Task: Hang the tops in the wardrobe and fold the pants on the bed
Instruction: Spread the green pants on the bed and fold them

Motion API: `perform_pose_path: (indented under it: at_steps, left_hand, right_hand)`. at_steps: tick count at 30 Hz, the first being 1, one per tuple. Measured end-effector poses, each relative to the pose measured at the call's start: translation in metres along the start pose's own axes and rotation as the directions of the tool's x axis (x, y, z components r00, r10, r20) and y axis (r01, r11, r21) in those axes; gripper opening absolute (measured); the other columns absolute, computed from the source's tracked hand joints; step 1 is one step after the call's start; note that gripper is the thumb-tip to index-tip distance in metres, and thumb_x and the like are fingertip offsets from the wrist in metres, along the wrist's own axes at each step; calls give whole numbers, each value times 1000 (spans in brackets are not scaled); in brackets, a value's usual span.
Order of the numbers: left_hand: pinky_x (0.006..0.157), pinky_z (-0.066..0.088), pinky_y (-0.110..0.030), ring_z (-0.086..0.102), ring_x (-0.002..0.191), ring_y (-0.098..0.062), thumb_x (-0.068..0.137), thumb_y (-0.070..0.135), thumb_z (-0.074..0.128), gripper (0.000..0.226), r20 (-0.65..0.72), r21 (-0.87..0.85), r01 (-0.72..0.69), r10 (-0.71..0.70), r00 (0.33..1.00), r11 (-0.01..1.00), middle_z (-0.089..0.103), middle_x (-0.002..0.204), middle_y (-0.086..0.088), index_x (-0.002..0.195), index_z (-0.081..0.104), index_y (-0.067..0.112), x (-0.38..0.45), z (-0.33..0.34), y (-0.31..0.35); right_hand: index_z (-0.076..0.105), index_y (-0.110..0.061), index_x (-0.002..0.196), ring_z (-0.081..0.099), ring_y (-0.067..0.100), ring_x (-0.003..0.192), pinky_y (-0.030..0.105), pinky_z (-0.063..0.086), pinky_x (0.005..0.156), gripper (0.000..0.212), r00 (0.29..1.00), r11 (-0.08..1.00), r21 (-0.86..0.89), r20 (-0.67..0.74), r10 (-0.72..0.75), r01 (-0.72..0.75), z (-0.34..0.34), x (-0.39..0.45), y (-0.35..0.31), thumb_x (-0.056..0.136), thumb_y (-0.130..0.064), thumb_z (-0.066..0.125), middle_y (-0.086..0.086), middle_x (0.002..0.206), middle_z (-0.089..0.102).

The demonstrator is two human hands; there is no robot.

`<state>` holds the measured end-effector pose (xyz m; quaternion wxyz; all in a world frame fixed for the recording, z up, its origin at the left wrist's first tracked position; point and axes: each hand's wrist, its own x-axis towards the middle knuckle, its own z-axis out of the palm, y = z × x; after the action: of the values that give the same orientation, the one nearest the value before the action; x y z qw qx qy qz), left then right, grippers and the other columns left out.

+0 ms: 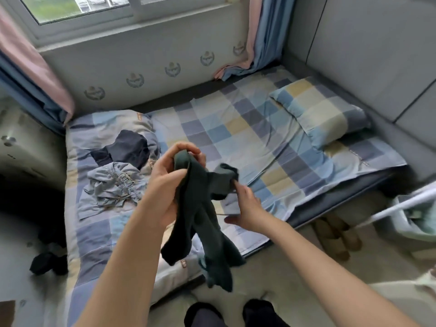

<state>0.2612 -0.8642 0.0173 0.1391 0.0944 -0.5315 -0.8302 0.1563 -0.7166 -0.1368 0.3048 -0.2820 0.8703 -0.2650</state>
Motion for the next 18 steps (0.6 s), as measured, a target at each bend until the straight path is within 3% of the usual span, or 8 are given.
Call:
perform_pose_path:
  at_steps: [2, 4, 7, 9, 11, 14, 16, 18]
  left_hand:
    - [64, 47, -22, 50, 69, -19, 68, -13, 41, 33, 26, -124, -17, 20, 999, 992, 53, 78, -8, 88, 56, 9, 4, 22, -4]
    - [61, 37, -21, 43, 67, -19, 68, -4, 58, 26, 82, -198, -30, 47, 996, 980, 50, 81, -8, 91, 57, 9, 4, 31, -5]
    - [62, 35, -23, 40, 68, -20, 65, 10, 66, 28, 75, -161, -24, 37, 997, 987, 51, 82, -8, 92, 60, 11, 2, 24, -7]
    - [64, 44, -22, 48, 69, -20, 65, 0, 59, 30, 4, -41, 4, -4, 1000, 999, 54, 81, -8, 91, 63, 12, -1, 9, -8]
    - [65, 47, -20, 53, 73, -20, 65, -3, 44, 38, -141, 185, 65, -39, 989, 981, 59, 83, -8, 91, 67, 13, -1, -13, -13]
    - [66, 45, -24, 56, 86, -23, 61, 7, 46, 43, -334, 495, 243, -75, 940, 834, 67, 93, -5, 93, 71, 19, 1, -39, -27]
    - [77, 47, -18, 61, 100, -9, 63, 15, 52, 47, -334, 639, 318, -120, 935, 701, 68, 112, 4, 105, 70, 29, 12, -40, -43]
    - [99, 38, -14, 47, 114, 19, 69, 23, 66, 59, -142, 779, 271, -262, 954, 565, 56, 131, 20, 124, 57, 43, 25, -24, -60]
  right_hand:
    - [-10, -33, 149, 19, 43, 137, 52, 23, 112, 114, 994, 997, 13, -81, 74, -73, -10, 4, 28, 75, -39, 76, 7, 153, 8]
    - [-5, -34, 150, 23, 45, 134, 54, 26, 109, 112, 966, 981, 60, -172, 192, -185, -26, 5, 50, 74, -41, 76, 13, 153, 11]
    - [48, -32, 132, 40, 40, 126, 49, 36, 103, 52, 979, 982, -17, -77, 187, -189, -53, 1, 77, 84, -40, 67, 12, 141, 42]
    - [63, -20, 112, 56, 35, 113, 41, 45, 93, 26, 985, 986, 61, -66, 161, -157, -65, -4, 88, 89, -32, 62, 13, 116, 64]
    - [63, -15, 107, 60, 32, 105, 40, 48, 89, 20, 973, 959, 224, -106, 203, -175, -80, -12, 98, 88, -23, 63, 11, 105, 67]
    - [59, -13, 102, 62, 28, 99, 41, 51, 87, 19, 970, 906, 371, -55, 238, -202, -102, -30, 91, 84, -17, 65, 9, 99, 66]
    - [60, -10, 105, 64, 28, 95, 44, 54, 86, 25, 977, 860, 474, 7, 213, -191, -112, -39, 69, 81, -16, 67, 12, 99, 67]
    - [60, -12, 107, 65, 25, 92, 43, 55, 86, 28, 983, 832, 526, 44, 179, -175, -118, -44, 40, 81, -17, 68, 11, 99, 68]
